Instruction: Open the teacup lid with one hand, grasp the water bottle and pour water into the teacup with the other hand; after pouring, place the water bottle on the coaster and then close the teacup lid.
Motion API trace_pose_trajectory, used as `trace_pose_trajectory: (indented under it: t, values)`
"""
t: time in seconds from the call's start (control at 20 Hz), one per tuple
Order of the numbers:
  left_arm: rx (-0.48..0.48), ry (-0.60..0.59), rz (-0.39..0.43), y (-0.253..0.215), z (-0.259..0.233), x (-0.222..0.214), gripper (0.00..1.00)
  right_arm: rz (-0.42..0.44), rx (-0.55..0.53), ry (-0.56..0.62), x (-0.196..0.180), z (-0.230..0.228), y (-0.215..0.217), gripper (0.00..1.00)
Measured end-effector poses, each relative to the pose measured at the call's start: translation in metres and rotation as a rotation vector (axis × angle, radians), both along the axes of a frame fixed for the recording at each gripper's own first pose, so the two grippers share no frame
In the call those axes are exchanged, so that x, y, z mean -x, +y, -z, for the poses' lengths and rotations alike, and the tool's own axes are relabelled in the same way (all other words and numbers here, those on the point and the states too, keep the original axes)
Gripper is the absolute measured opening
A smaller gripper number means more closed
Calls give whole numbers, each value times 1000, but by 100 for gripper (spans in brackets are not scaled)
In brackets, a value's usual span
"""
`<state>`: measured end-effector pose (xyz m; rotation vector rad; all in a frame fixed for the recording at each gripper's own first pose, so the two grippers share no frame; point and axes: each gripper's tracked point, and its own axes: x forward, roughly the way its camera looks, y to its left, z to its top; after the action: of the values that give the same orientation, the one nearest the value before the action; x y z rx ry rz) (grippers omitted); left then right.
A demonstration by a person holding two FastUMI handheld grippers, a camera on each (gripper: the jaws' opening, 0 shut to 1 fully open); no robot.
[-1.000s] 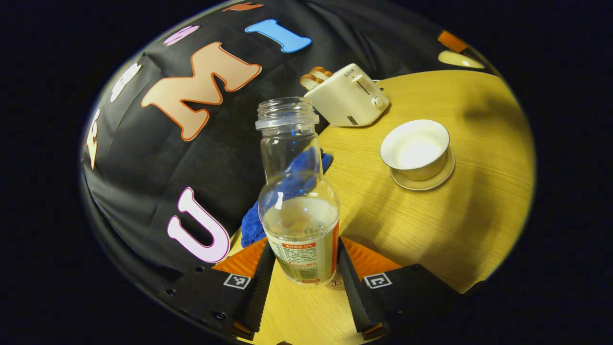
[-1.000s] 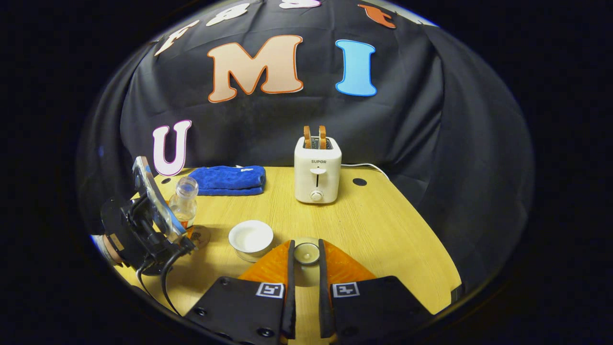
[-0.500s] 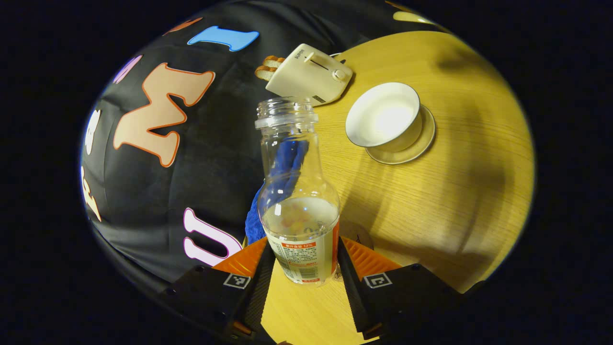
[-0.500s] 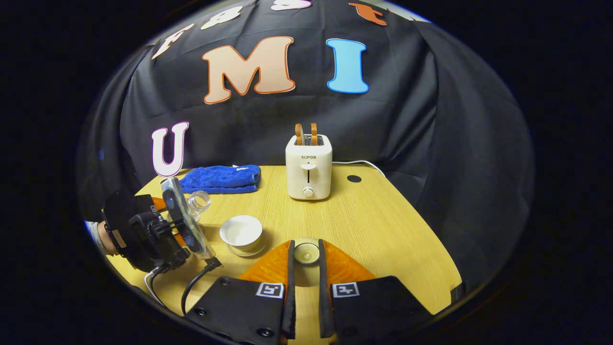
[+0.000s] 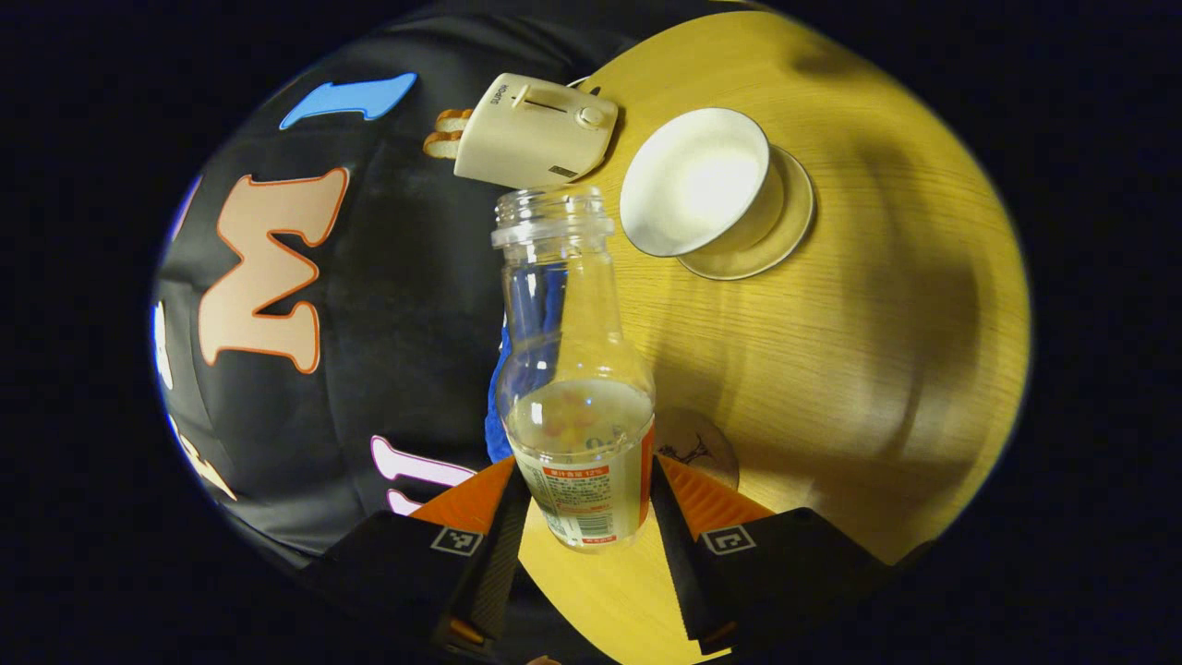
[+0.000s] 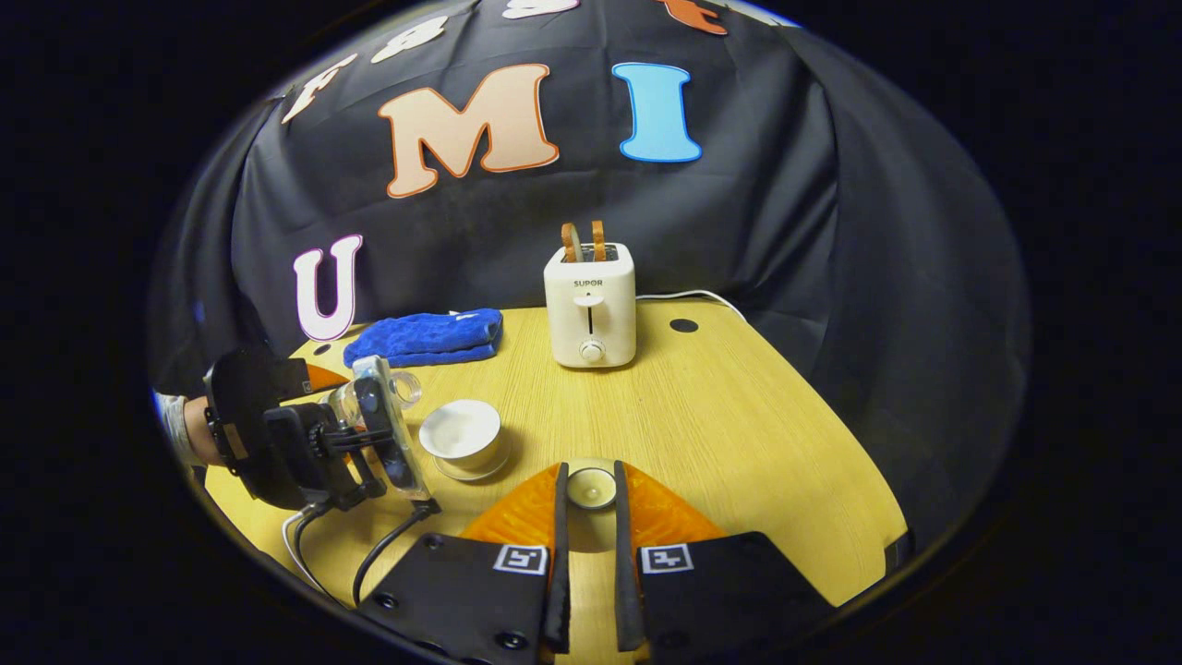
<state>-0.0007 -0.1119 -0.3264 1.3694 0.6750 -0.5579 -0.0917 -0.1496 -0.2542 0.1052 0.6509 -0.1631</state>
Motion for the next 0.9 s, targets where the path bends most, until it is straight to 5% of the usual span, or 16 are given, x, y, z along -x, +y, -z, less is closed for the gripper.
trace_pose_trajectory:
  t: [0.9]
  values:
    - [-302,47,185,-7,-14,-21,71,-47,-94,-1,18,14,12,23]
